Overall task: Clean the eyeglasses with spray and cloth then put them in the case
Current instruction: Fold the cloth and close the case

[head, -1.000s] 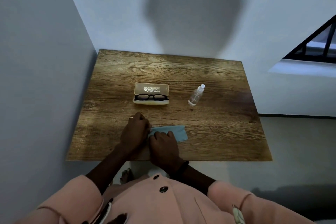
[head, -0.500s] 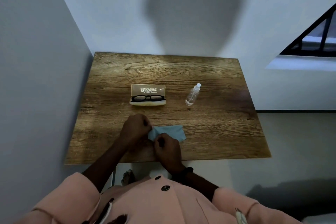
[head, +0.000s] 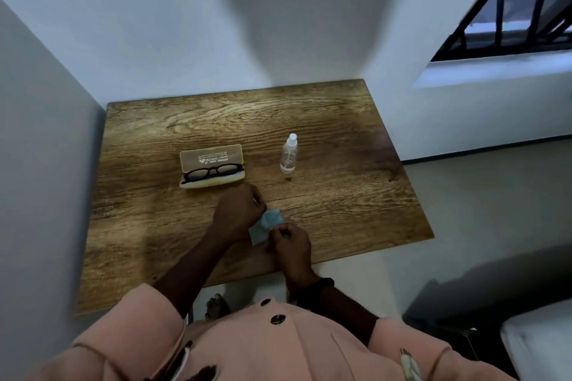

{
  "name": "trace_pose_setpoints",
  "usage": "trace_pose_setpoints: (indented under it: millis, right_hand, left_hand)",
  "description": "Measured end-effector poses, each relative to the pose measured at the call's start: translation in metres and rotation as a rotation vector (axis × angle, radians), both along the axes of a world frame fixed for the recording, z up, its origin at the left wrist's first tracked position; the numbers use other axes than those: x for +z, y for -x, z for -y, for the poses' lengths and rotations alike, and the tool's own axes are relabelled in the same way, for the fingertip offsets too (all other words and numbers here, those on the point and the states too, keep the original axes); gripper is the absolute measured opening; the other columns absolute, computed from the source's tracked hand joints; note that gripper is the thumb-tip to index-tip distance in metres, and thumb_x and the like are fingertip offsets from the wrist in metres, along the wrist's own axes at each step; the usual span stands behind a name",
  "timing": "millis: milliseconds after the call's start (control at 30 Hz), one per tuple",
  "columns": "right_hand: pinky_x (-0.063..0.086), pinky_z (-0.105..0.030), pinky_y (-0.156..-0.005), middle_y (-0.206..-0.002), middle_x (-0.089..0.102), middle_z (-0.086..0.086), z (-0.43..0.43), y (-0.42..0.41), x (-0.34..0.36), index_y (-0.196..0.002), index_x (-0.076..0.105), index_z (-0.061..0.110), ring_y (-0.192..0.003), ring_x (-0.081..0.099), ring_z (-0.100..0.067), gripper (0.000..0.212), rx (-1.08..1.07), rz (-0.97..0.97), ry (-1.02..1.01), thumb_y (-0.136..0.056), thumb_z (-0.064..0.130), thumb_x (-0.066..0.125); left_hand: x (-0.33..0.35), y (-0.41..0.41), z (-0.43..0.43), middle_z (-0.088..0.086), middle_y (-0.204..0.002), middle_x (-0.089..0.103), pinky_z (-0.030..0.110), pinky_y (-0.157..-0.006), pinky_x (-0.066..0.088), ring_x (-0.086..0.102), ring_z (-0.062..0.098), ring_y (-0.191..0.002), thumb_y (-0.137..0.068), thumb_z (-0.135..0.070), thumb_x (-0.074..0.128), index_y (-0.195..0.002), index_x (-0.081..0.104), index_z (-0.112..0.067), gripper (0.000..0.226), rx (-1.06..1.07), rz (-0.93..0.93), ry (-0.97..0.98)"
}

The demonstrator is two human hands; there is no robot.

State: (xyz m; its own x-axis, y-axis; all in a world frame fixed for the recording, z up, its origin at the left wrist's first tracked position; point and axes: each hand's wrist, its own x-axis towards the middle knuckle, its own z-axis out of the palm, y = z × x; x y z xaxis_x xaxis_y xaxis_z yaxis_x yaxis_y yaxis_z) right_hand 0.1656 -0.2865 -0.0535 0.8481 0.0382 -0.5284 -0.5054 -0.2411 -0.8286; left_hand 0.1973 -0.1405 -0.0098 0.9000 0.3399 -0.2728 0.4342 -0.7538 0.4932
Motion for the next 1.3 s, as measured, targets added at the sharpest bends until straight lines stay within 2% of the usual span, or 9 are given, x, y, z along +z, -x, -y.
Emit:
trace_pose_setpoints:
  millis: [233,333,433,533,633,800,967,1133,1300]
  right_hand:
    - [0.046,-0.020,-0.042,-0.068,0.072,-0.006,0.015,-0.007,0.003,-0.091,0.068,0.008,-0.050,0.062,-0.012,0.012,-0.087,-0.100,-0.031,-0.095,0.017,0.062]
    - [0.045,-0.022,-0.042,-0.074,0.072,-0.011,0.023,-0.009,0.004,-0.098,0.065,0.012,-0.051,0.060,-0.016,0.007,-0.140,-0.130,-0.066,-0.096,0.016,0.060]
    - [0.050,-0.025,-0.052,-0.079,0.071,-0.004,0.035,-0.013,0.003,-0.095,0.064,0.017,-0.063,0.063,-0.016,0.003,-0.132,0.008,0.000,-0.095,0.015,0.063]
    - [0.050,-0.021,-0.075,-0.092,0.072,0.004,0.048,-0.024,0.004,-0.097,0.068,0.019,-0.087,0.066,-0.011,0.010,0.016,0.296,0.184,-0.092,0.010,0.066]
    - [0.050,-0.021,-0.079,-0.099,0.071,0.004,0.044,-0.045,0.007,-0.105,0.070,0.017,-0.091,0.064,-0.007,0.015,0.271,0.545,0.307,-0.091,0.013,0.067]
    - [0.049,-0.029,-0.084,-0.109,0.061,0.003,0.025,-0.081,0.009,-0.121,0.066,0.023,-0.102,0.058,-0.013,0.030,0.709,0.575,0.412,-0.092,0.029,0.066]
    - [0.044,-0.029,-0.077,-0.104,0.053,0.003,0.016,-0.092,0.006,-0.105,0.066,0.021,-0.103,0.052,-0.017,0.020,0.919,0.578,0.579,-0.085,0.018,0.068]
    - [0.046,-0.030,-0.073,-0.092,0.054,0.007,0.017,-0.089,0.004,-0.083,0.064,0.023,-0.090,0.055,-0.014,0.019,0.817,0.571,0.477,-0.076,0.006,0.068]
    - [0.043,-0.028,-0.073,-0.092,0.057,0.002,0.029,-0.078,0.004,-0.080,0.058,0.027,-0.088,0.054,-0.013,0.028,0.775,0.597,0.419,-0.079,0.000,0.066]
  left_hand:
    - [-0.007,-0.013,0.020,0.003,-0.090,0.076,0.030,-0.066,0.049,0.071,0.019,-0.088,-0.087,-0.029,0.074,-0.087,0.077,-0.014,0.015,-0.038,0.007,0.008]
    - [-0.013,-0.009,0.017,0.002,-0.088,0.075,0.028,-0.065,0.043,0.069,0.019,-0.084,-0.093,-0.038,0.069,-0.088,0.076,-0.016,0.024,0.004,0.040,0.007]
    - [-0.021,0.003,0.004,0.006,-0.093,0.075,0.030,-0.069,0.042,0.069,0.025,-0.089,-0.100,-0.034,0.061,-0.097,0.074,-0.016,0.023,0.017,0.052,0.004]
    - [-0.028,0.019,-0.012,0.007,-0.094,0.074,0.034,-0.071,0.045,0.068,0.026,-0.088,-0.101,-0.028,0.059,-0.099,0.074,-0.015,0.020,0.051,0.129,0.033]
    - [-0.032,0.033,-0.016,-0.002,-0.093,0.069,0.031,-0.072,0.044,0.063,0.016,-0.087,-0.098,-0.032,0.064,-0.097,0.072,-0.020,0.014,0.081,0.094,0.061]
    - [-0.033,0.036,-0.008,-0.007,-0.094,0.065,0.027,-0.071,0.047,0.063,0.010,-0.085,-0.089,-0.030,0.076,-0.100,0.072,-0.023,0.013,0.078,0.051,0.100]
    - [-0.039,0.036,-0.009,-0.003,-0.096,0.067,0.022,-0.063,0.041,0.063,0.011,-0.086,-0.089,-0.020,0.071,-0.094,0.070,-0.027,0.009,0.074,0.008,0.069]
    - [-0.038,0.041,-0.012,-0.003,-0.099,0.063,0.021,-0.068,0.036,0.057,0.011,-0.090,-0.089,-0.013,0.071,-0.094,0.070,-0.023,0.011,0.057,0.060,0.109]
    - [-0.036,0.052,-0.011,-0.007,-0.102,0.056,0.022,-0.075,0.038,0.051,0.007,-0.092,-0.089,-0.016,0.073,-0.098,0.071,-0.023,0.012,-0.026,0.154,0.109]
